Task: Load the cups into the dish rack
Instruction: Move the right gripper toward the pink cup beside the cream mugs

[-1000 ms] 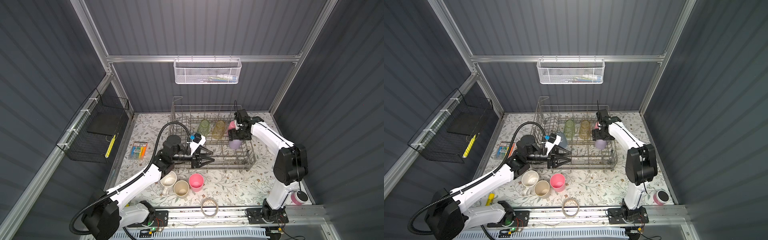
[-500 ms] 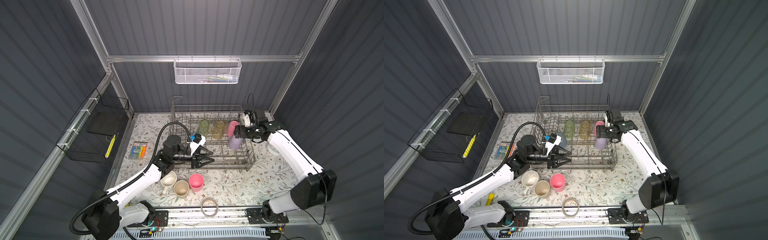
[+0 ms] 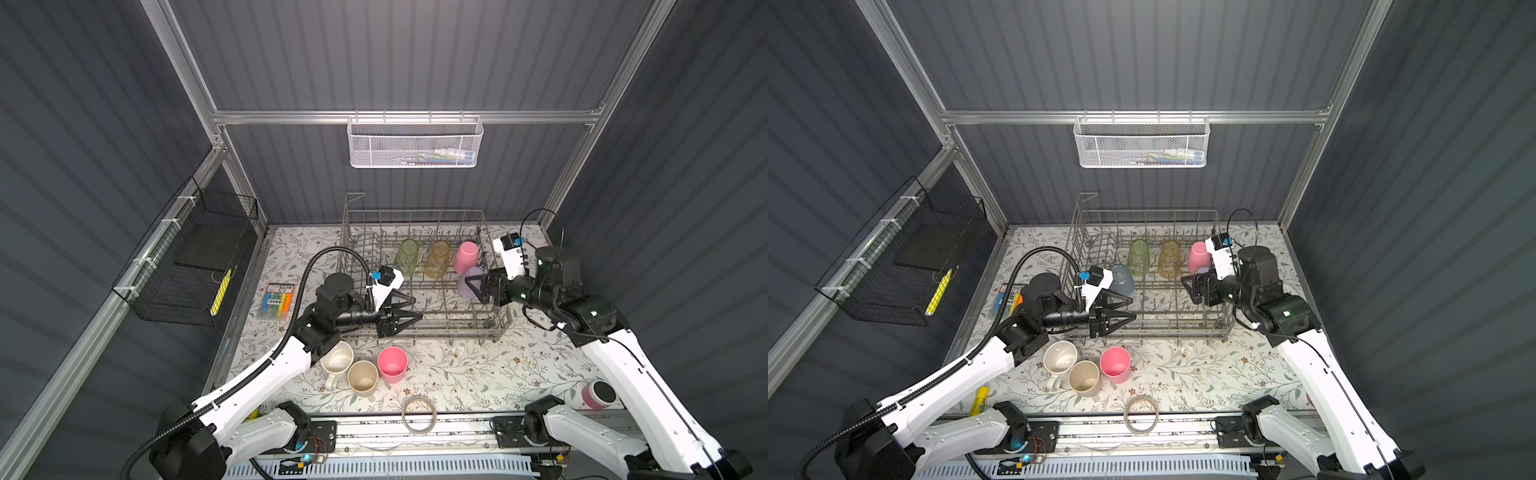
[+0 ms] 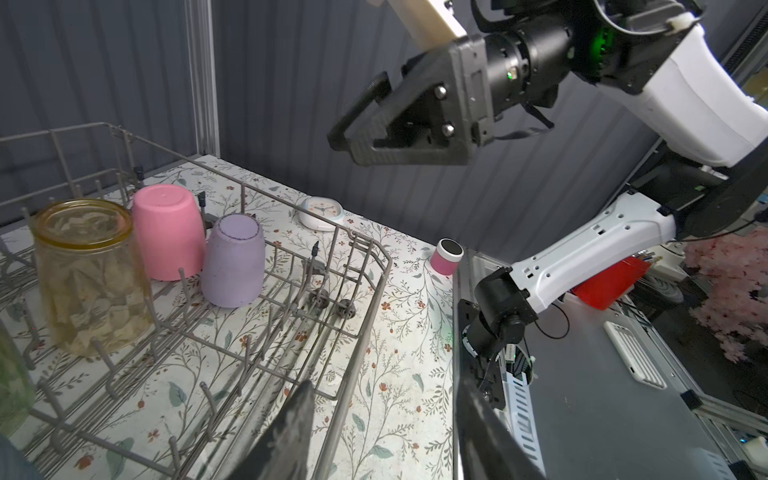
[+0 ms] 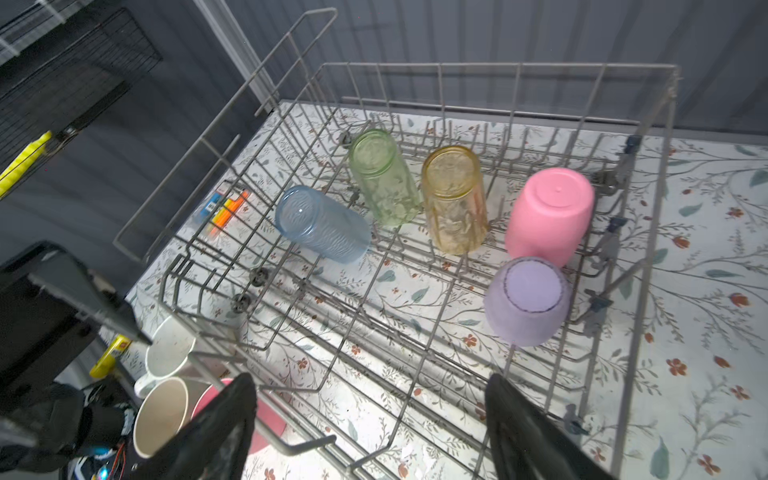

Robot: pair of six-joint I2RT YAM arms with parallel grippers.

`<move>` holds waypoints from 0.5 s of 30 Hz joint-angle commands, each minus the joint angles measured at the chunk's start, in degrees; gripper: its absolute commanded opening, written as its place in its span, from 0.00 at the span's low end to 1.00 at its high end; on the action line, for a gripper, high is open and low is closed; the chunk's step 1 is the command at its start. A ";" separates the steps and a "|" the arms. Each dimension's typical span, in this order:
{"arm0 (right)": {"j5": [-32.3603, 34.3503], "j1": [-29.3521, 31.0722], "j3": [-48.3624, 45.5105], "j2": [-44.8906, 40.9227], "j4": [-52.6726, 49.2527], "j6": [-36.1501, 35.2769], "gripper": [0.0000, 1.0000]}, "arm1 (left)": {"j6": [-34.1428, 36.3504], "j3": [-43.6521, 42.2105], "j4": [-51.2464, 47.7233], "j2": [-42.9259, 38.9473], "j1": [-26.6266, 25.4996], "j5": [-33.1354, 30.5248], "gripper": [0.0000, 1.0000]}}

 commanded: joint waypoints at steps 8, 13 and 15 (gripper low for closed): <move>-4.79 8.56 -5.55 -1.32 3.42 -2.24 0.81 | 0.70 2.47 -9.65 1.15 0.40 -0.66 0.55; 0.33 17.07 -6.10 -0.15 2.58 -4.04 0.79 | -0.79 0.79 -8.72 -1.94 0.34 -0.98 0.56; 0.69 20.19 -6.64 0.84 2.69 -4.18 0.78 | -0.55 -0.27 -8.49 -4.30 0.40 -2.48 0.56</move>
